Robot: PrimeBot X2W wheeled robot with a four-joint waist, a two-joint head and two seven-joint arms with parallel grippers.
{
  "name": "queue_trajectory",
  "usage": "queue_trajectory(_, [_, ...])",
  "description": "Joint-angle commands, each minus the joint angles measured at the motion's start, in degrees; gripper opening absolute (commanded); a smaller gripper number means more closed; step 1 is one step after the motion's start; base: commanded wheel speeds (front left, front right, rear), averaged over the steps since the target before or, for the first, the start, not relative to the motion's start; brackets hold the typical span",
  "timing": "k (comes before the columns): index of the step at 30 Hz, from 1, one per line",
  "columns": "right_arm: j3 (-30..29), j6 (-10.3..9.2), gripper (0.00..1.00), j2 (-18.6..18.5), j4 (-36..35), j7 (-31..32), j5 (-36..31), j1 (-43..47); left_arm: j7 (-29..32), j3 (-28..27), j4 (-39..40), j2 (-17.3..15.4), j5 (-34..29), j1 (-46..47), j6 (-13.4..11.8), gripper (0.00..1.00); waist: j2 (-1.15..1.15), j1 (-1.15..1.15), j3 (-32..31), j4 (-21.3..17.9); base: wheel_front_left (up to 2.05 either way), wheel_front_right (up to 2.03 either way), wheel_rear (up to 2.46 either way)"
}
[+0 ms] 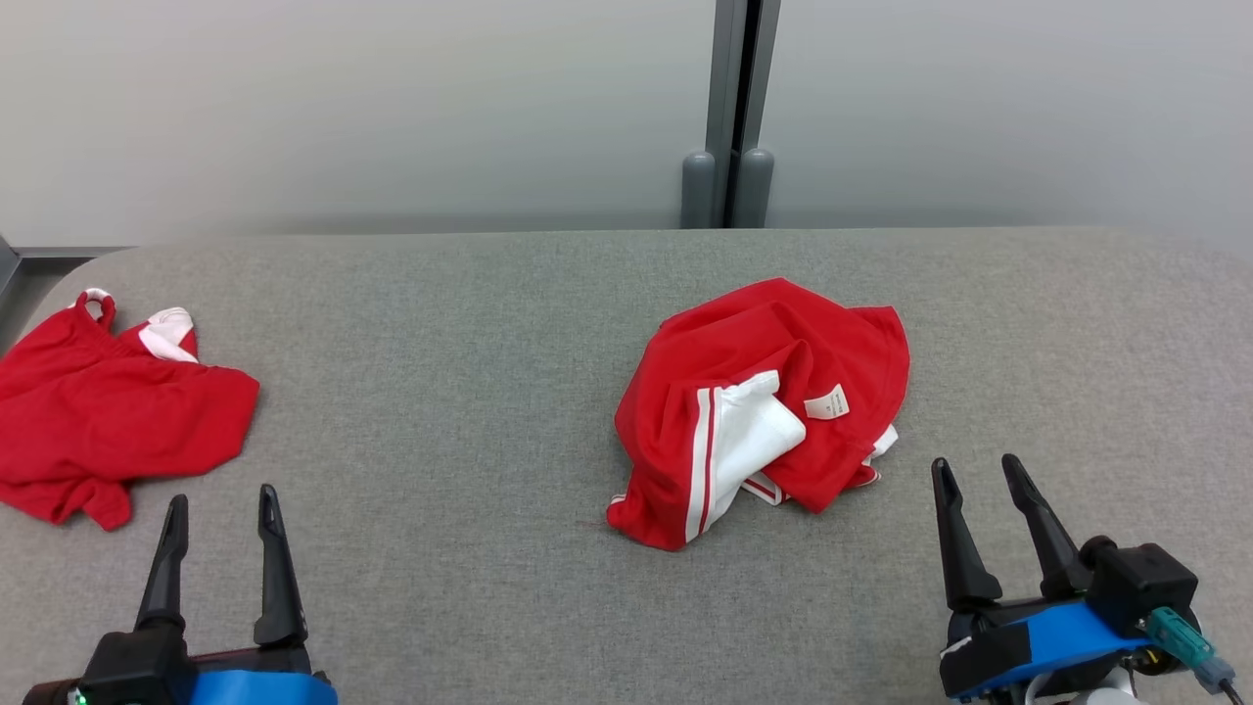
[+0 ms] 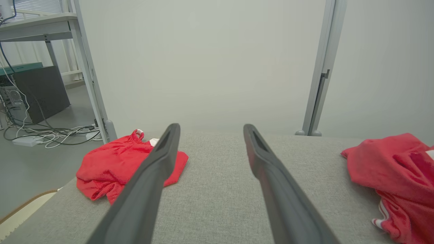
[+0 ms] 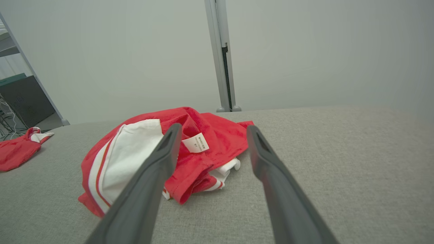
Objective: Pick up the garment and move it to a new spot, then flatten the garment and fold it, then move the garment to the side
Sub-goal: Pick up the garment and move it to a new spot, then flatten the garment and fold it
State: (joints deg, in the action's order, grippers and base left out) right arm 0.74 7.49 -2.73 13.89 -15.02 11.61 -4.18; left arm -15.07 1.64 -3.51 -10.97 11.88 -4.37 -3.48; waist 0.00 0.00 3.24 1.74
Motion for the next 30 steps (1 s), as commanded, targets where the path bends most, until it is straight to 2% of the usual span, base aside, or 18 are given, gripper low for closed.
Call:
queue_trajectory(1, [-0.06,0.01,1.00,-0.29,0.25,-0.24,-0.55,0.96,-0.14,-0.27,-0.40,0.18,-0.47,-0.42,0.26,1.00,0.00,0.00,-0.22,-0.03,0.00,0.00,0.00])
queue_trajectory(8, [-0.55,0.01,1.00,-0.28,2.21,-0.23,-0.89,2.45,-0.15,-2.50,-2.90,3.32,-1.94,-0.94,2.16,1.00,0.00,0.00,-1.31,0.18,0.00,0.00,0.00])
queue_trajectory(13, [-0.75,0.01,1.00,-0.29,2.85,-0.24,-1.04,2.71,-0.15,-3.62,-3.52,4.41,-3.41,-0.41,3.54,1.00,0.00,0.00,-1.25,0.16,0.00,0.00,0.00])
queue_trajectory(30, [-0.25,0.02,1.00,-0.29,3.79,-0.24,-0.46,2.24,-0.15,-7.11,-4.05,6.42,-5.63,0.13,5.74,1.00,0.00,0.00,-1.69,-0.63,0.00,0.00,0.00])
